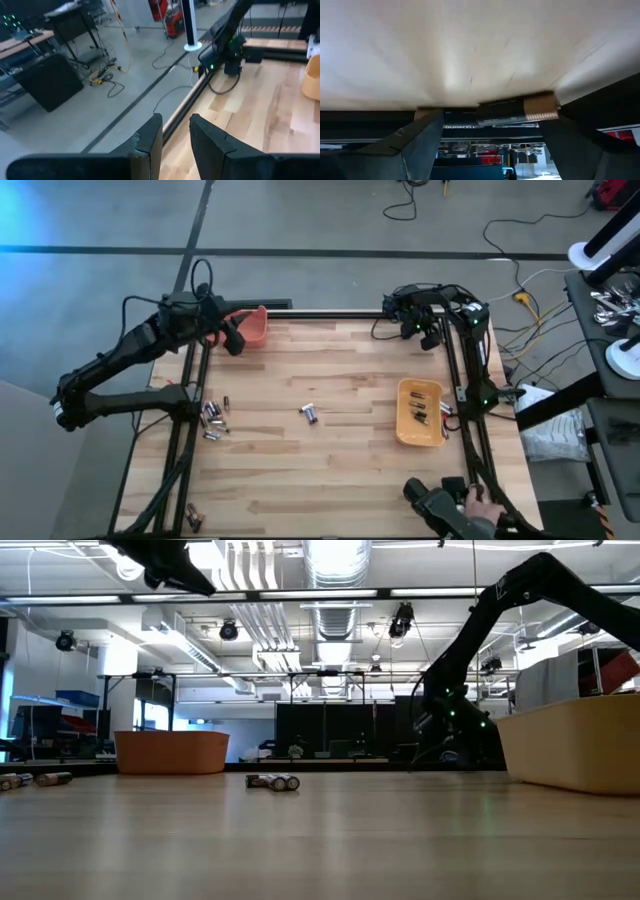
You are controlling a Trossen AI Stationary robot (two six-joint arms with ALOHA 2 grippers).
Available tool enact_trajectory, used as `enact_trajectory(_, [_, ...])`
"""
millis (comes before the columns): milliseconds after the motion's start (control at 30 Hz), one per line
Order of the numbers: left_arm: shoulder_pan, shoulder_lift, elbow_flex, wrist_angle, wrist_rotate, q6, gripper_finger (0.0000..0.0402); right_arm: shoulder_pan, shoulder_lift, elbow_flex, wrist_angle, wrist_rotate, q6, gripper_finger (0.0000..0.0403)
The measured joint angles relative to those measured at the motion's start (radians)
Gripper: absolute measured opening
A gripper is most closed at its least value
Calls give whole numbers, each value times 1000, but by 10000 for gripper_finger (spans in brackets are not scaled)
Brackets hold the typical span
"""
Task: Sort batteries
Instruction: Put the black battery into the yellow bin
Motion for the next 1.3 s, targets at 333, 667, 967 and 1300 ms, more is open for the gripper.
enact_trajectory(333, [0, 46, 71, 13, 0, -3, 80, -14, 0, 2, 25, -12, -31, 293])
enact_trajectory(667, [0, 66, 113, -47, -1, -4, 80, -8, -7, 2, 36, -20, -36, 236])
enact_trajectory(967, [0, 64, 112, -101, -1, -11, 80, 22, -49, 2, 35, -148, -3, 195])
enact_trajectory(1300, [0, 61, 112, -117, -2, 0, 80, 70, -52, 2, 12, -230, 21, 155])
